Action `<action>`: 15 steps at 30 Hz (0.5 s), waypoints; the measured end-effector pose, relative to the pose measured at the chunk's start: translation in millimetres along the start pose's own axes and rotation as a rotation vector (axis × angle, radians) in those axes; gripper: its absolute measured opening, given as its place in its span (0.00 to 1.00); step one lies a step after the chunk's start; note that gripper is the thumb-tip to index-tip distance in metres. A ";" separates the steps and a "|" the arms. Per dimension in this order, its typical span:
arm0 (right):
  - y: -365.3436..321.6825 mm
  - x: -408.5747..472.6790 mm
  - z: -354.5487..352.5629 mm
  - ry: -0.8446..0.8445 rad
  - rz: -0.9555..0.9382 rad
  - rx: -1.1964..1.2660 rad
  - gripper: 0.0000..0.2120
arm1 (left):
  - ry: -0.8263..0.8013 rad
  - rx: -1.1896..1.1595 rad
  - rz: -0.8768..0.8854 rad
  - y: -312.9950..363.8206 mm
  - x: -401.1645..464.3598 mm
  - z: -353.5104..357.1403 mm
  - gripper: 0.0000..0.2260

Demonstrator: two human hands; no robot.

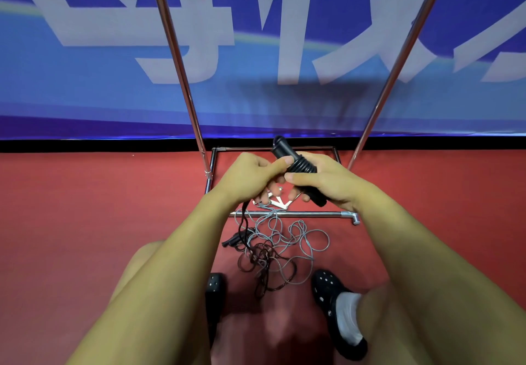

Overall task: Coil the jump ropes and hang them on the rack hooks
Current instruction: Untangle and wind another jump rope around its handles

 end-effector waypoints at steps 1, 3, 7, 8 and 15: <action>-0.5 0.2 -1.2 0.011 -0.013 -0.002 0.14 | -0.015 0.011 -0.048 -2.3 -0.8 0.9 0.26; -1.4 0.3 -1.7 0.014 -0.023 0.008 0.17 | -0.053 0.017 -0.108 -6.6 -1.7 2.4 0.29; -3.1 0.5 -4.2 0.047 -0.052 0.014 0.14 | -0.140 -0.179 -0.165 -10.7 0.2 4.4 0.29; -3.6 0.9 -6.1 0.070 -0.052 0.027 0.11 | -0.152 -0.241 -0.189 -12.1 1.8 4.6 0.28; 1.2 2.2 -14.2 0.130 0.077 0.225 0.19 | -0.456 -0.375 -0.482 -23.5 -10.2 9.0 0.23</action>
Point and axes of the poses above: each hand's wrist, its own x-axis towards the middle knuckle, its own z-axis out of the palm, y = z × x, the point moved 5 cm from there along x, towards the middle knuckle, and after that the axes turned 1 degree about -z, right-handed, at the moved point
